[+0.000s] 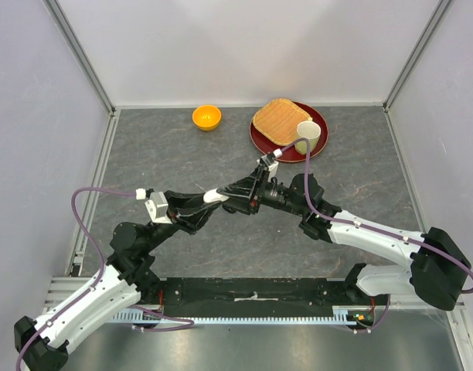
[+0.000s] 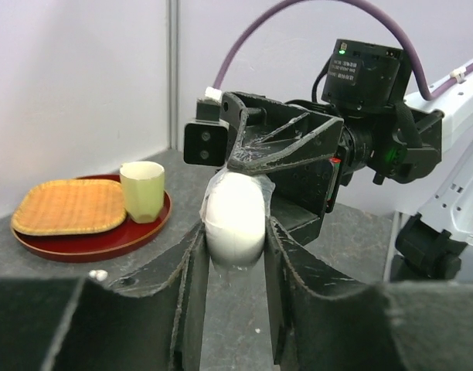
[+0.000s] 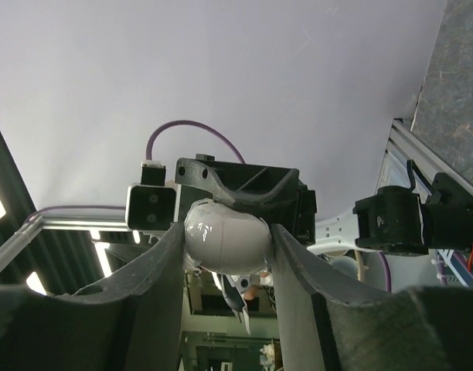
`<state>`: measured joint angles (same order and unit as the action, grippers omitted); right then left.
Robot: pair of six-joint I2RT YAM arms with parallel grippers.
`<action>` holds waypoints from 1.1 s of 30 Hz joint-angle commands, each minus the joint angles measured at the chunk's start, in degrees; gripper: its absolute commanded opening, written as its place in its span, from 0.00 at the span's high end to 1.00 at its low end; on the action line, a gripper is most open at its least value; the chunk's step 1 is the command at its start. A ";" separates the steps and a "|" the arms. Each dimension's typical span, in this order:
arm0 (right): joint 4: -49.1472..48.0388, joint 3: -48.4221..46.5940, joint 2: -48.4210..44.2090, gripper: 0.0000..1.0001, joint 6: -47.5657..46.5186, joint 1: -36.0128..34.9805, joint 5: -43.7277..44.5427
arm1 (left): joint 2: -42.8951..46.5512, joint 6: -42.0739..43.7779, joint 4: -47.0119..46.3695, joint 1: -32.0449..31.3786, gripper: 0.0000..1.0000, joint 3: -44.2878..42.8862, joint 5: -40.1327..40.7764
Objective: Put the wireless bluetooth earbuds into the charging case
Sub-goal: Pick up the charging case at the center of the board.
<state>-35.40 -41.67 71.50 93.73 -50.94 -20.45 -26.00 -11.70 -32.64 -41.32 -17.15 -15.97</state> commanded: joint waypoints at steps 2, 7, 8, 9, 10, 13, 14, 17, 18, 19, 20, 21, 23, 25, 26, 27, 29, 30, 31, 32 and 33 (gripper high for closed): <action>-0.55 -1.75 -1.02 0.85 -1.62 -1.36 -1.88 | -1.95 -2.44 1.88 -0.25 0.57 -2.36 -0.82; -0.81 -1.75 -1.02 0.85 -1.71 -1.45 -1.79 | -2.39 -3.24 1.53 -0.25 0.53 -2.45 -1.17; -0.81 -1.75 -1.02 0.85 -1.71 -1.53 -1.70 | -2.48 -3.41 1.44 -0.16 0.53 -2.54 -1.35; -0.81 -1.75 -1.02 0.85 -1.71 -1.53 -1.70 | -2.56 -3.50 1.44 -0.25 0.53 -2.54 -1.26; -0.81 -1.75 -1.02 0.85 -1.62 -1.53 -1.61 | -2.39 -3.50 1.36 -0.25 0.54 -2.45 -1.17; -0.81 -1.57 -0.93 0.85 -1.62 -1.62 -1.44 | -2.04 -3.68 0.92 -0.25 0.56 -2.36 -0.91; -0.81 -1.31 -0.93 0.85 -1.54 -1.71 -1.26 | -1.95 -3.85 0.74 -0.16 0.56 -2.19 -0.82; -0.90 -0.70 -1.10 0.85 -1.27 -1.62 -0.65 | -1.51 -4.03 -1.01 -0.16 0.54 -1.58 -1.26; -1.08 -0.52 -1.19 0.85 -1.01 -1.71 -0.56 | -1.25 -4.12 -1.63 -0.16 0.53 -1.23 -1.26; -1.51 -0.34 -1.28 0.85 -0.75 -1.62 -0.38 | -1.16 -4.29 -3.03 -0.25 0.52 -0.96 -0.91; -1.69 0.09 -1.37 0.85 -0.57 -1.71 -0.21 | -0.90 -4.55 -3.56 -0.25 0.52 -0.52 -0.82; -1.95 0.18 -1.37 0.85 -0.57 -1.62 -0.03 | -0.81 -4.64 -4.00 -0.25 0.51 -0.35 -0.73; -2.04 0.27 -1.37 0.85 -0.39 -1.62 -0.03 | -0.72 -4.82 -4.53 -0.25 0.51 -0.17 -0.64; -2.65 0.36 -1.46 0.85 -0.13 -1.62 -0.12 | -0.98 -4.91 -4.45 -0.25 0.51 -0.17 -0.73; -2.75 0.36 -1.46 0.85 -0.13 -1.62 -0.12 | -0.90 -4.91 -4.27 -0.25 0.51 -0.25 -0.82; -2.83 0.36 -1.46 0.85 -0.13 -1.62 -0.12 | -1.07 -4.91 -4.18 -0.16 0.51 -0.26 -0.99; -3.18 0.45 -1.54 0.85 -0.13 -1.62 -0.12 | -1.42 -5.17 -3.92 -0.25 0.51 -0.26 -1.08; -3.80 0.54 -1.54 0.85 0.04 -1.62 -0.03 | -1.60 -5.26 -3.75 -0.25 0.51 -0.34 -1.08; -4.24 0.71 -1.54 0.85 0.22 -1.62 0.14 | -1.60 -5.26 -3.57 -0.16 0.51 -0.34 -1.43; -4.59 0.97 -1.72 0.85 0.57 -1.71 0.23 | -2.03 -5.35 -3.22 -0.25 0.51 -0.52 -1.52; -5.20 1.06 -1.81 0.85 0.57 -1.71 0.23 | -2.21 -5.35 -3.04 -0.16 0.51 -0.52 -1.61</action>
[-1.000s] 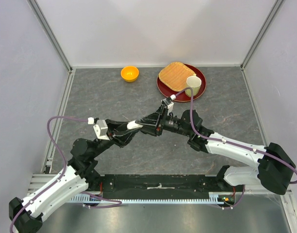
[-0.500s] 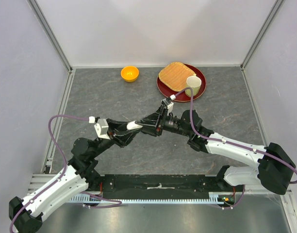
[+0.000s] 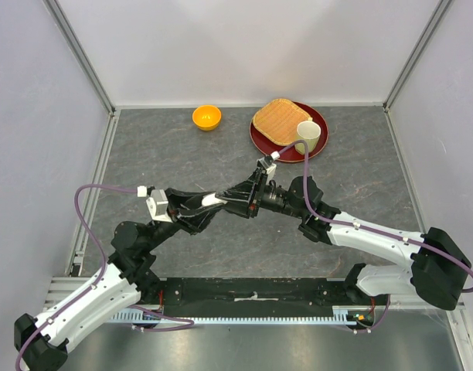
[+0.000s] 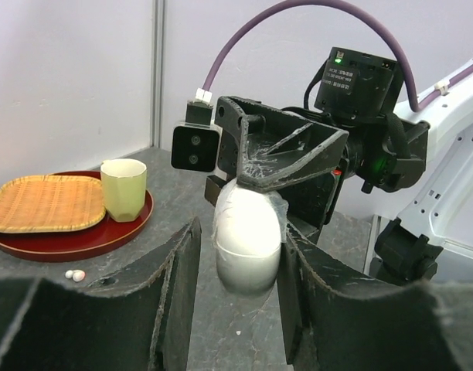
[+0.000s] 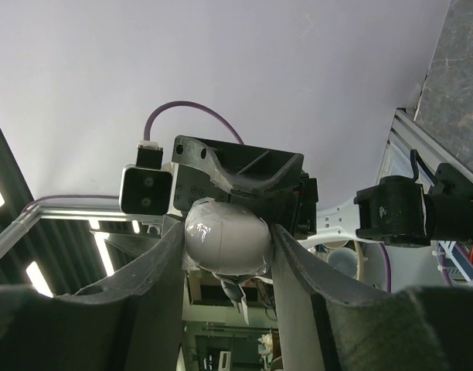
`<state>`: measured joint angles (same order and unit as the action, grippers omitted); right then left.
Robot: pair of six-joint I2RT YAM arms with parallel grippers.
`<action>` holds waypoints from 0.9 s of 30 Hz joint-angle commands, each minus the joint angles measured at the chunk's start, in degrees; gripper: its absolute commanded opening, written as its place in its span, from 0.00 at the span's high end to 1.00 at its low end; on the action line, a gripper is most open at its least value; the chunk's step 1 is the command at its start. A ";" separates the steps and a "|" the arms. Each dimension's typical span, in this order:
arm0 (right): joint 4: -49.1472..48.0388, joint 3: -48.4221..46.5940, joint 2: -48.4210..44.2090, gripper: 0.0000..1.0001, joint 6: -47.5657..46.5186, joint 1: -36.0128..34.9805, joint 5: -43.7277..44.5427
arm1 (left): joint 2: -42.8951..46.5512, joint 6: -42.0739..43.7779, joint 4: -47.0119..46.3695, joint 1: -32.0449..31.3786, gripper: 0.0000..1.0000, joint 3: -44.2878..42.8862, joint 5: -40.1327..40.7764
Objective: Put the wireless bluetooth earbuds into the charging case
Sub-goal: Pick up the charging case at the center of the board.
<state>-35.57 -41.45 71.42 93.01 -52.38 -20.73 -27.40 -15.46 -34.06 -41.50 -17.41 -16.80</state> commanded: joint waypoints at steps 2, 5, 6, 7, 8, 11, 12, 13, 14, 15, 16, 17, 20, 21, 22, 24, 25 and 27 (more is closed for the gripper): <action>-5.30 0.85 -1.63 0.85 1.73 -0.18 0.43 | -1.16 -1.67 -1.53 0.01 0.51 -0.34 -0.87; -5.30 0.76 -1.37 0.86 1.73 -0.27 -0.01 | -1.17 -1.94 -1.53 -0.08 0.50 -0.34 -0.43; -5.47 0.76 -1.37 0.85 1.91 -0.18 -0.10 | -1.08 -1.94 -1.62 0.01 0.50 -0.34 -0.34; -5.47 0.85 -1.28 0.86 1.91 -0.18 -0.10 | -1.08 -1.76 -1.62 0.01 0.50 -0.34 -0.25; -5.73 0.93 -1.37 0.86 2.08 -0.18 0.08 | -1.17 -1.68 -1.62 -0.08 0.50 -0.43 -0.34; -6.26 1.02 -1.19 0.85 2.35 -0.18 0.16 | -1.25 -1.67 -1.62 -0.08 0.51 -0.43 -0.60; -6.44 1.02 -1.19 0.85 2.35 -0.27 0.08 | -1.25 -1.67 -1.62 -0.08 0.52 -0.35 -0.61; -6.61 1.11 -1.19 0.86 2.35 -0.27 0.16 | -1.34 -1.76 -1.62 -0.08 0.52 -0.34 -0.61; -7.05 1.11 -1.02 0.85 2.52 -0.09 0.16 | -1.43 -1.85 -1.62 -0.08 0.51 -0.34 -0.52; -7.23 1.11 -1.02 0.86 2.79 -0.18 0.16 | -1.52 -1.85 -1.62 -0.08 0.51 -0.34 -0.69; -7.32 1.20 -0.84 0.85 2.70 -0.18 0.16 | -1.43 -1.85 -1.62 -0.08 0.51 -0.34 -0.69; -7.49 1.20 -0.84 0.86 2.79 -0.18 0.16 | -1.52 -1.76 -1.62 -0.08 0.51 -0.43 -0.61; -8.37 1.46 -0.58 0.86 3.40 -0.18 0.08 | -1.69 -1.59 -1.71 0.01 0.61 -0.52 -0.61; -8.37 1.55 -0.49 0.86 3.49 -0.18 -0.01 | -1.78 -1.50 -1.71 0.01 0.61 -0.52 -0.61; -8.46 1.55 -0.49 0.85 3.40 -0.18 -0.10 | -1.87 -1.59 -1.79 0.01 0.62 -0.52 -0.61; -8.46 1.64 -0.31 0.85 3.58 -0.27 -0.19 | -1.96 -1.59 -2.06 0.01 0.69 -0.43 -0.61; -8.37 1.64 -0.40 0.85 3.41 -0.18 -0.27 | -2.04 -1.67 -2.49 -0.08 0.72 -0.35 -0.61; -7.94 1.64 -0.23 0.85 3.32 -0.27 -0.36 | -2.05 -1.59 -2.67 -0.08 0.88 -0.26 -0.78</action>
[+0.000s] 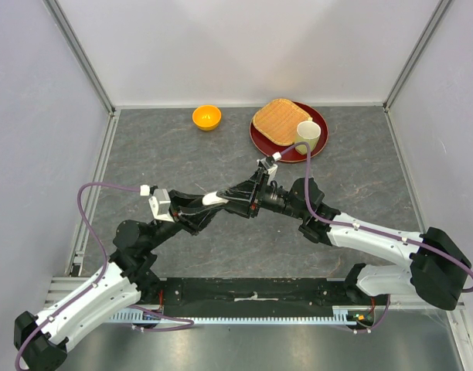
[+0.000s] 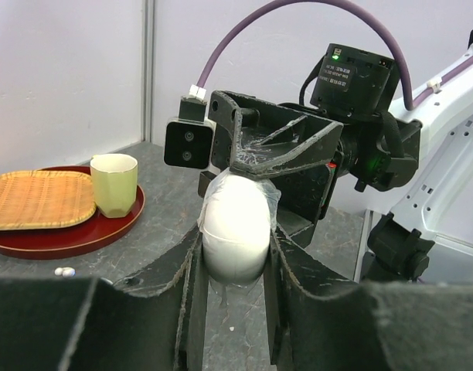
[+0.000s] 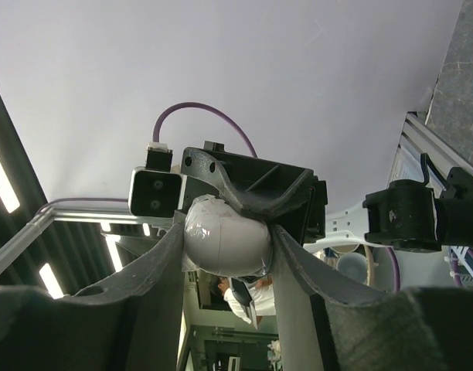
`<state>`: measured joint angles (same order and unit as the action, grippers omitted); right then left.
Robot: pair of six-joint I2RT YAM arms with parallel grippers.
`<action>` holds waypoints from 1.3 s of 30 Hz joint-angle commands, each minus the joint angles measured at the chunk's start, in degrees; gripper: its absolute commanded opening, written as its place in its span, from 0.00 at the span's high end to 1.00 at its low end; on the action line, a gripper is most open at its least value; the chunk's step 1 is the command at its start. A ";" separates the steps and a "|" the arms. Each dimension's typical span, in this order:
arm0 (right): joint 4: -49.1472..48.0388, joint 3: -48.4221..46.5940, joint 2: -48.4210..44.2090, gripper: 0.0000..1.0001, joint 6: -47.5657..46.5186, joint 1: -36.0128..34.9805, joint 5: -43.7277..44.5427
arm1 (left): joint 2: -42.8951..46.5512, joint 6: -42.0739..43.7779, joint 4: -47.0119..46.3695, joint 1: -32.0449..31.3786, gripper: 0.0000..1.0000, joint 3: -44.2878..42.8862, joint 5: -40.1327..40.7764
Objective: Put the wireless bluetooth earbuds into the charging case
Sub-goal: Pick up the charging case at the center of the board, then open the charging case.
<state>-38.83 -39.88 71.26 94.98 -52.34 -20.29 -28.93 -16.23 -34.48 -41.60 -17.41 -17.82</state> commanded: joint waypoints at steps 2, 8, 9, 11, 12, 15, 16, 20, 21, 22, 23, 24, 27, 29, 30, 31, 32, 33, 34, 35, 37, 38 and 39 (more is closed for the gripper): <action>-3.80 0.06 -0.07 0.82 0.74 -0.22 -0.80 | -0.43 -0.73 -2.52 0.03 0.95 -0.34 0.25; -0.20 -0.29 -1.65 0.47 -3.65 -0.22 -0.27 | -0.17 -0.65 -2.70 0.03 0.98 0.00 0.51; 0.41 -0.46 -1.92 0.34 -4.71 -0.22 -0.19 | 0.01 -0.65 -2.79 0.03 0.98 0.09 0.68; 3.05 -0.73 -3.41 0.18 -9.16 -0.13 0.60 | 0.53 -0.56 -2.96 0.12 0.98 0.53 1.03; 4.54 -1.51 -4.02 0.14 -11.11 -0.05 1.04 | 0.80 -0.56 -2.96 0.03 0.98 0.71 1.12; 14.28 -4.32 -7.18 0.08 -20.23 0.04 4.20 | 2.37 -0.38 -2.96 0.03 0.98 1.67 2.09; 20.48 -5.38 -8.85 0.07 -23.06 0.04 5.25 | 2.82 -0.47 -2.96 0.03 0.98 1.94 2.44; 33.45 -10.73 -12.02 0.07 -36.07 -0.05 10.79 | 5.28 -0.21 -3.75 0.03 0.98 3.61 4.11; 37.56 -11.62 -12.37 0.07 -40.97 -0.13 10.98 | 6.07 -0.21 -4.45 0.12 0.98 3.96 4.46; 38.64 -12.50 -12.64 0.07 -43.02 -0.05 10.98 | 6.34 -0.21 -4.80 0.12 0.98 4.40 4.90; 41.44 -13.98 -12.64 0.07 -44.95 -0.13 10.89 | 6.69 -0.21 -5.24 0.03 0.98 4.66 4.90; 44.16 -14.61 -12.64 0.08 -46.54 -0.13 10.28 | 6.87 -0.21 -6.29 0.03 0.98 4.84 4.99; 47.08 -16.37 -12.12 0.09 -50.15 -0.57 9.23 | 6.69 -0.47 -8.05 0.12 0.98 5.37 4.29; 47.70 -17.16 -11.41 0.10 -51.21 -1.10 9.04 | 5.73 -0.82 -9.11 0.03 0.98 5.11 3.33; 47.71 -17.25 -11.15 0.10 -51.12 -1.19 9.04 | 5.46 -1.00 -9.38 0.12 0.98 4.93 2.63; 47.44 -17.34 -10.54 0.11 -50.95 -1.36 8.78 | 4.59 -1.26 -9.55 0.03 0.98 4.49 1.49; 47.01 -17.34 -10.27 0.11 -50.69 -1.45 8.43 | 4.15 -1.35 -9.47 0.12 0.98 4.32 0.87; 46.05 -17.43 -9.66 0.12 -50.60 -1.54 7.99 | 3.79 -1.44 -9.55 0.12 0.98 4.05 0.34; 45.69 -17.69 -9.31 0.12 -50.42 -1.89 7.29 | 3.44 -1.61 -9.55 0.12 0.98 3.61 -0.45; 45.16 -17.69 -8.95 0.12 -49.90 -1.98 7.03 | 3.00 -1.70 -9.47 0.12 0.98 3.52 -0.89; 43.49 -17.60 -8.51 0.13 -49.54 -2.42 6.32 | 2.65 -2.05 -9.47 0.12 0.98 3.26 -1.86; 43.05 -17.60 -8.34 0.13 -49.28 -2.51 6.06 | 2.56 -2.14 -9.47 0.03 0.98 3.17 -2.12; 42.44 -17.60 -8.25 0.13 -49.19 -2.59 6.06 | 2.65 -2.14 -9.47 0.03 0.98 3.17 -2.47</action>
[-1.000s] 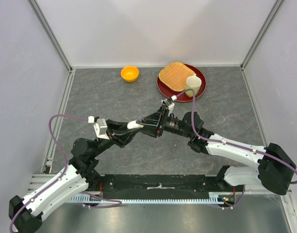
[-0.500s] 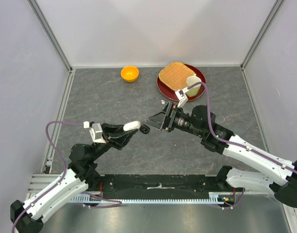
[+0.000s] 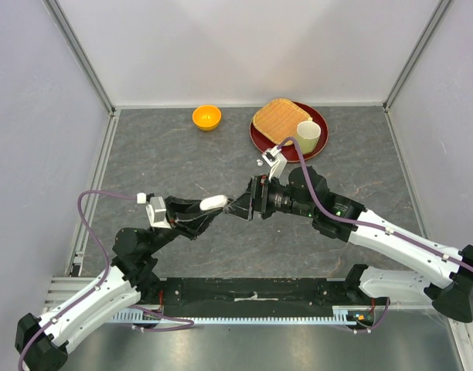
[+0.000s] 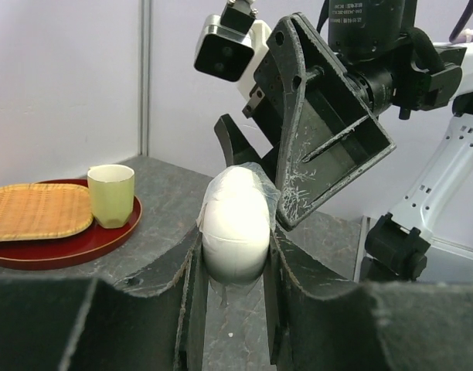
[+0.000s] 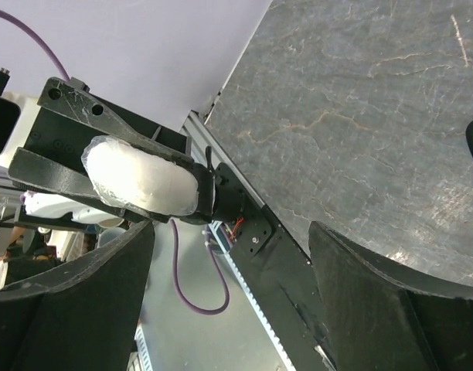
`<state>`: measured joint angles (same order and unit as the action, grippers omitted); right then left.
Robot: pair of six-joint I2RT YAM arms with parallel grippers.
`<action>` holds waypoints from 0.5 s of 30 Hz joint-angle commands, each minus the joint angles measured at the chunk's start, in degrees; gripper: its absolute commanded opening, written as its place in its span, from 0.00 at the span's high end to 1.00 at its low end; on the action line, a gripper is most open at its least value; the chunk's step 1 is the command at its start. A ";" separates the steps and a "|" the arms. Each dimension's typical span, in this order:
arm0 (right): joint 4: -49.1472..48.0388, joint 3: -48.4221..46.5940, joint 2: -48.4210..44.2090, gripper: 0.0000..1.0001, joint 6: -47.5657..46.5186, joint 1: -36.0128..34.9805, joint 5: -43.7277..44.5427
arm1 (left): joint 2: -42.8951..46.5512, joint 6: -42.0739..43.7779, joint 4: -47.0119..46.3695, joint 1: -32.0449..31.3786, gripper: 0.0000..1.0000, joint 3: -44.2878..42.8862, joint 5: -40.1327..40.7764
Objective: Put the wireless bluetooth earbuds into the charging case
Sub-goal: Open the charging case.
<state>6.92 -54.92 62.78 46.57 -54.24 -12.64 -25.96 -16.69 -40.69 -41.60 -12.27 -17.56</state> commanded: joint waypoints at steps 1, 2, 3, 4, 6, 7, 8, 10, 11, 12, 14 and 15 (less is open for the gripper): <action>-3.58 -2.48 0.32 0.13 -0.60 -0.78 -1.77 | -0.32 -1.68 -3.08 0.03 0.98 -1.88 -2.91; -3.75 -2.48 0.41 0.13 -0.43 -0.87 -1.86 | -0.15 -1.68 -2.82 0.12 0.98 -1.88 -2.92; -4.01 -2.39 0.32 0.13 -0.42 -0.87 -1.86 | -0.15 -1.68 -2.73 0.12 0.98 -1.79 -3.00; -4.19 -2.30 0.23 0.13 -0.34 -0.87 -1.86 | -0.06 -1.68 -2.82 0.12 0.98 -1.79 -3.27; -4.37 -2.13 0.15 0.13 -0.07 -0.78 -1.51 | 0.03 -1.68 -2.47 0.12 0.98 -1.79 -3.70; -4.37 -1.78 0.06 0.13 0.10 -0.78 -1.16 | 0.03 -1.68 -2.38 0.12 0.98 -1.79 -4.23; -4.37 -1.60 0.06 0.13 0.28 -0.78 -0.89 | 0.03 -1.68 -2.38 0.12 0.98 -1.88 -4.50; -4.72 -1.07 -0.21 0.13 0.72 -0.78 -0.10 | -0.06 -1.68 -2.20 0.03 0.98 -2.05 -5.63; -4.81 -0.98 -0.21 0.13 0.81 -0.78 -0.01 | -0.15 -1.68 -2.12 0.03 0.98 -2.14 -5.99; -5.24 -0.90 -0.38 0.13 0.81 -0.87 0.16 | -0.24 -1.77 -1.77 0.12 0.98 -2.23 -6.25; -5.51 -0.54 -0.64 0.13 1.24 -0.87 0.60 | -0.32 -1.77 -1.41 0.03 0.98 -2.41 -7.48; -5.60 -0.37 -0.82 0.13 1.33 -0.87 0.95 | -0.50 -1.77 -1.33 0.03 0.98 -2.49 -7.66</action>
<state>5.02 -54.89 63.18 47.13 -54.92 -13.39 -26.24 -17.08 -40.66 -41.58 -12.38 -21.78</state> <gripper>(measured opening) 0.872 0.361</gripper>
